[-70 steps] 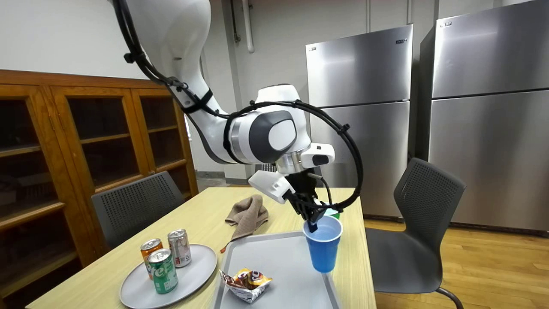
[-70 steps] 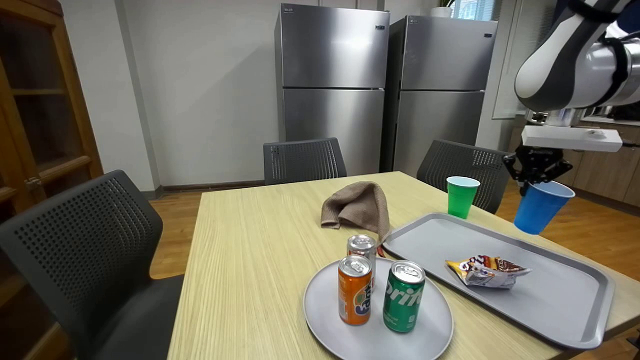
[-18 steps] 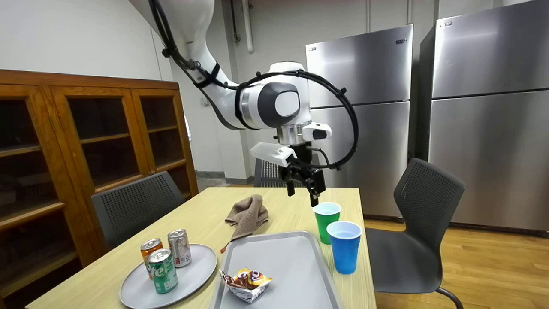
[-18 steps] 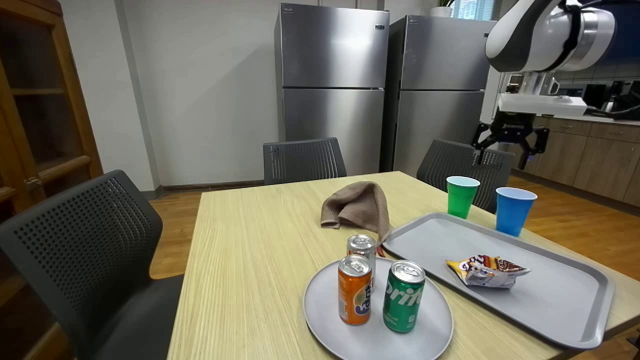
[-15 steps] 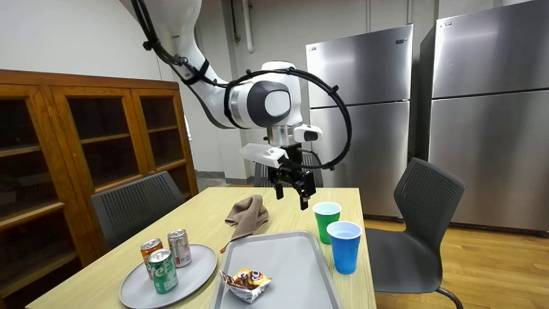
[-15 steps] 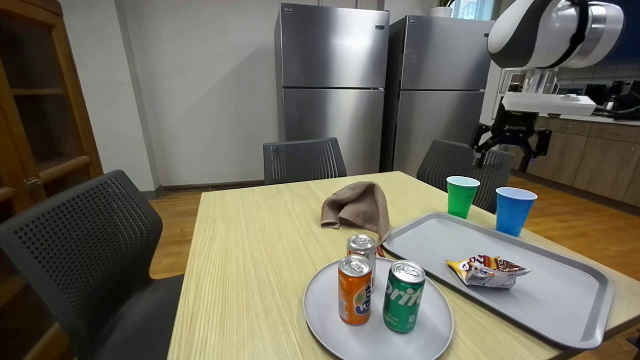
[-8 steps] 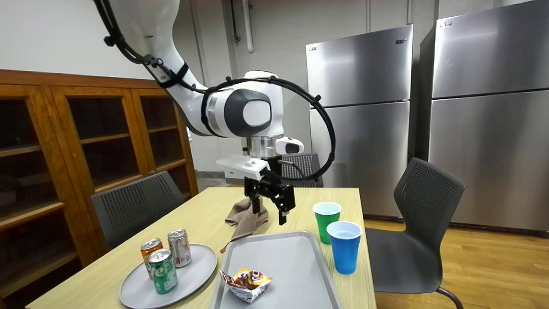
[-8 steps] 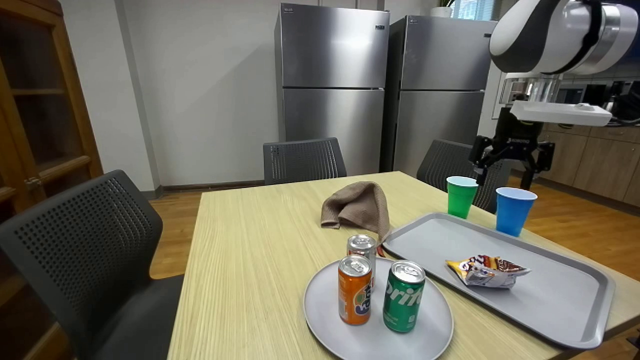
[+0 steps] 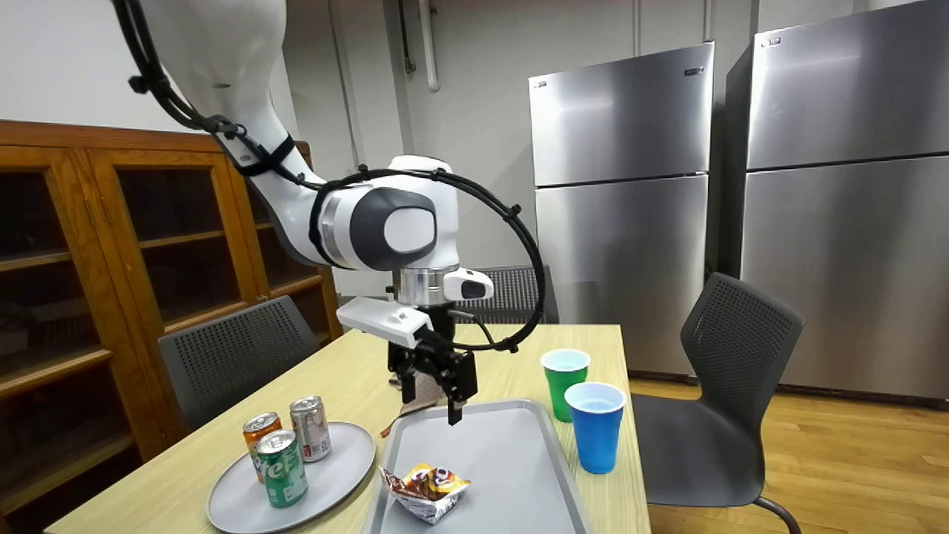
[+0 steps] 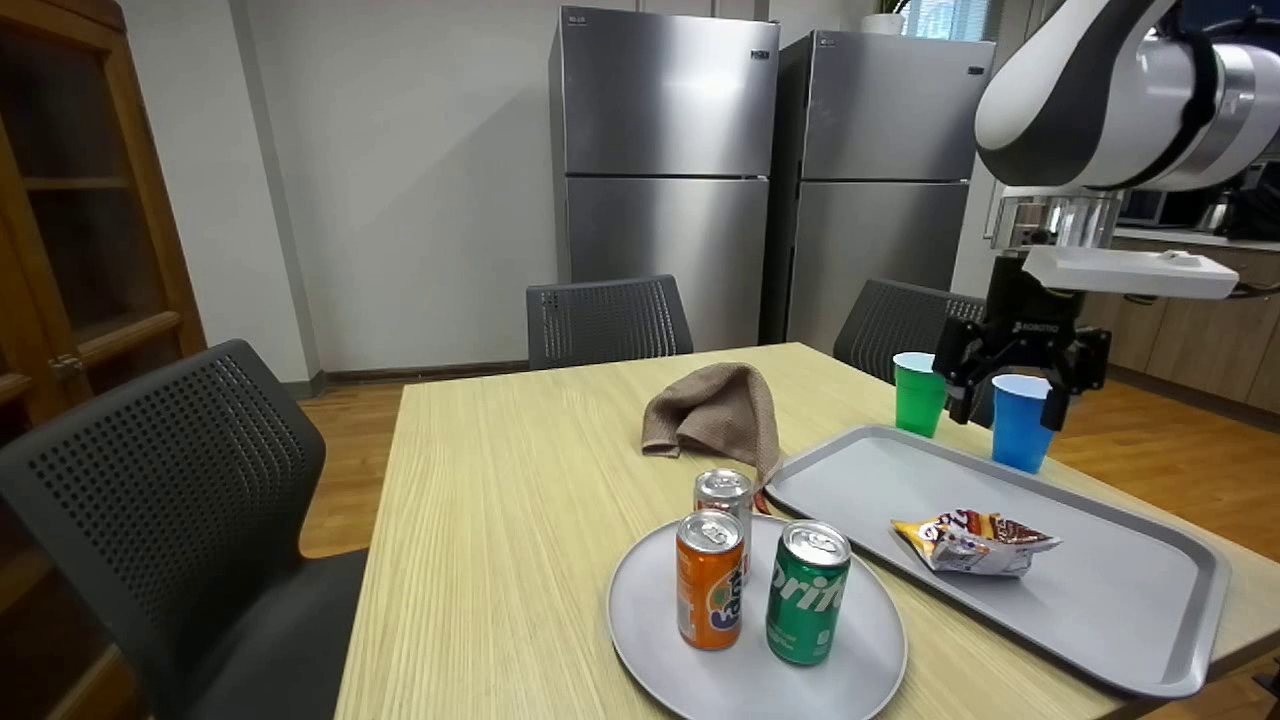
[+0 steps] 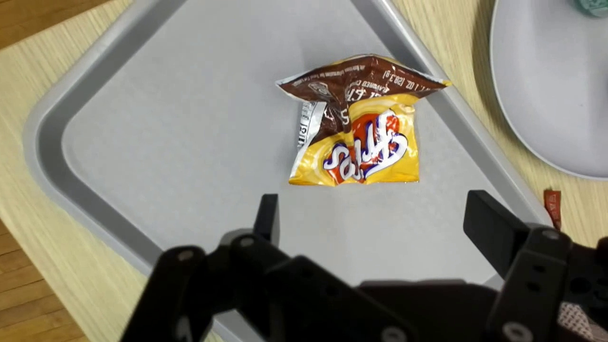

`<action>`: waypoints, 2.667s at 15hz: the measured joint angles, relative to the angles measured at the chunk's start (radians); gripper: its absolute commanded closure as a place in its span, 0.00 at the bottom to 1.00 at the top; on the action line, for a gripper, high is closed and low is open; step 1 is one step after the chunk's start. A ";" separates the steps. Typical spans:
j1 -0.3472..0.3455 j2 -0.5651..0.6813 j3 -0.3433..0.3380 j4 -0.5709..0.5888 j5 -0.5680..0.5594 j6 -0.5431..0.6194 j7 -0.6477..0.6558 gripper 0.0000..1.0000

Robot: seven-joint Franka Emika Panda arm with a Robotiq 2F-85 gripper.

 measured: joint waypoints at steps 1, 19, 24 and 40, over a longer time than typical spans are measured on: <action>0.002 0.000 0.003 -0.019 0.000 0.026 0.000 0.00; 0.022 0.128 0.009 -0.127 -0.002 0.282 0.007 0.00; 0.023 0.160 0.009 -0.108 -0.002 0.284 0.010 0.00; 0.025 0.230 0.020 -0.043 -0.001 0.284 0.013 1.00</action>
